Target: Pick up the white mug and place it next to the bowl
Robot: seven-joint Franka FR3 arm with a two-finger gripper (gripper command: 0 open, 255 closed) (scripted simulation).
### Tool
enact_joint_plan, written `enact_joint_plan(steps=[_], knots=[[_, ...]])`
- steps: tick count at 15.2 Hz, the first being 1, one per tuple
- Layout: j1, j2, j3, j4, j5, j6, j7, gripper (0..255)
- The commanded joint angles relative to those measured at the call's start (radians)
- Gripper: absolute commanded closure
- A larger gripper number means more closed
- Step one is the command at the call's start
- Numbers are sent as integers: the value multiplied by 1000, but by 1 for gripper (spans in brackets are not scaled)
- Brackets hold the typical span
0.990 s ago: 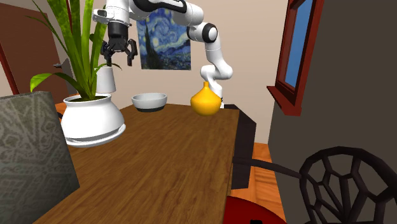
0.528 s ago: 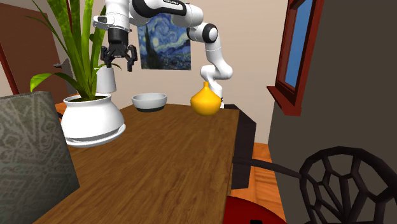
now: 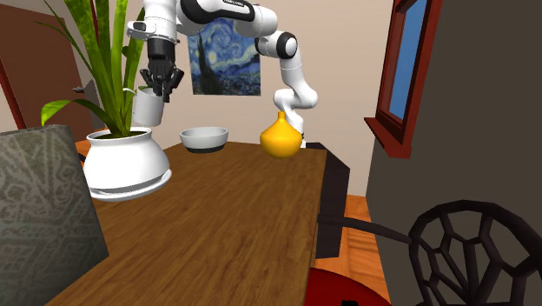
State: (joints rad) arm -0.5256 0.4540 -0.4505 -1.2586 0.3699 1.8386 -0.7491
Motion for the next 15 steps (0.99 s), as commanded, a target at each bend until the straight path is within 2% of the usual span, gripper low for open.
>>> enact_joint_plan(steps=[1,6,8,12,15], knots=[[0,1,1,-1,0,-1,0,255],[0,2,0,-1,0,-1,0,255],[5,-2,1,-33,1,27,-6,255],[86,-204,-21,-292,-78,103,15,255],[128,-347,-25,-451,-148,140,50,255]])
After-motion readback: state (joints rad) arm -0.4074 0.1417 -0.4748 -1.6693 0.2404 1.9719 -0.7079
